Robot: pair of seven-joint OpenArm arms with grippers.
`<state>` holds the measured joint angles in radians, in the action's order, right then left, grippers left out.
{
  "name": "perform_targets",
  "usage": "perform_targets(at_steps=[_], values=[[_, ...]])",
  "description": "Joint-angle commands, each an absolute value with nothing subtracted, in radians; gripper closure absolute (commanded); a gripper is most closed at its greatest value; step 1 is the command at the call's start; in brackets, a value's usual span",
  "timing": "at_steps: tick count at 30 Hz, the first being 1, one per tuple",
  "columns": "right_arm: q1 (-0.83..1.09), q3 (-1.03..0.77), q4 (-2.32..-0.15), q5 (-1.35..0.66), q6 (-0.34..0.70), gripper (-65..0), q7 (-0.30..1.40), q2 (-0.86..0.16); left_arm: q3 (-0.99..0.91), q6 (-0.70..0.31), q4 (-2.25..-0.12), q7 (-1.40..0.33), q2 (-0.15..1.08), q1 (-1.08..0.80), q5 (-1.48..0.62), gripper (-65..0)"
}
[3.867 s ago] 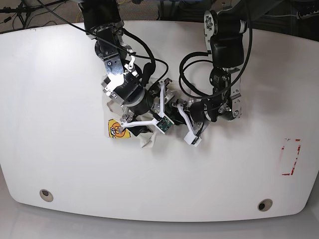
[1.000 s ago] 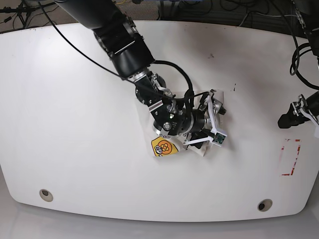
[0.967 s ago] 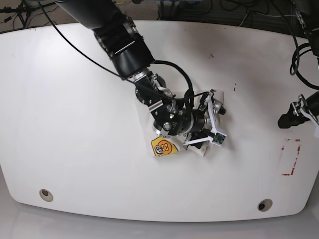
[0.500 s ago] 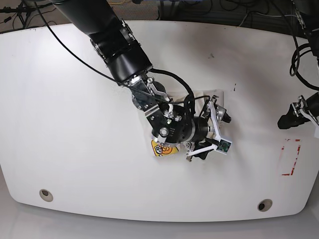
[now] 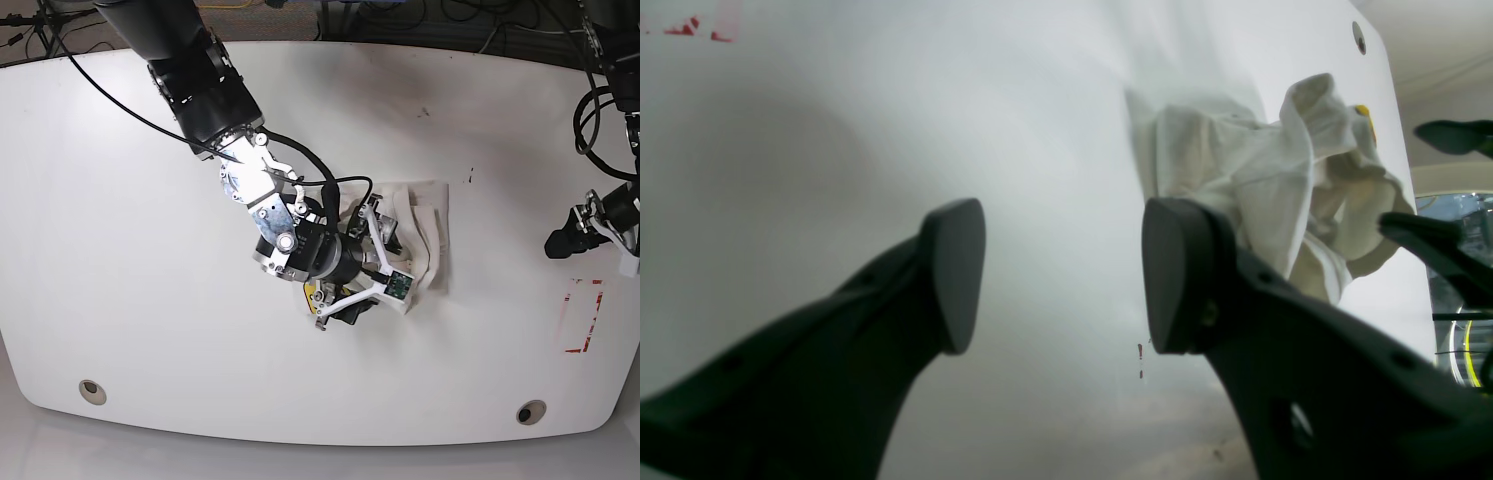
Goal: Fold the T-shirt properly
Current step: 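Move the right gripper over the bundle and pinch its folded edge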
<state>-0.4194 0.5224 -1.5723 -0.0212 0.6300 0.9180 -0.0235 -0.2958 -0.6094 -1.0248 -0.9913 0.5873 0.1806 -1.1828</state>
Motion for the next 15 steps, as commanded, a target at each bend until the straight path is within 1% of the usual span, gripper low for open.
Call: perform_targets(at_steps=[1,6,10,12,15], values=[[-0.447,0.493,-1.549,-0.002,0.638,-43.6,0.892,-0.039,-0.278,-0.616,-1.041,-0.975,0.596,0.199,-1.204,-35.1],[-0.447,0.387,-1.511,0.005,0.647,-43.6,0.872,-0.051,-0.234,-0.616,-1.041,-0.972,0.595,0.199,-1.204,-35.1],[-0.444,0.352,-1.508,0.008,0.668,-43.4,0.848,-0.071,-0.22,-0.616,-1.041,-0.972,0.593,0.199,-1.191,-35.1],[-0.443,0.349,-1.484,0.008,0.667,-41.2,0.834,-0.073,-0.222,-0.616,-1.041,-0.972,0.59,0.199,-1.175,-35.1],[-0.446,0.346,-1.443,0.008,0.671,-31.5,0.817,-0.073,-0.223,-0.616,-1.041,-0.972,0.57,0.199,-1.15,-35.1]])
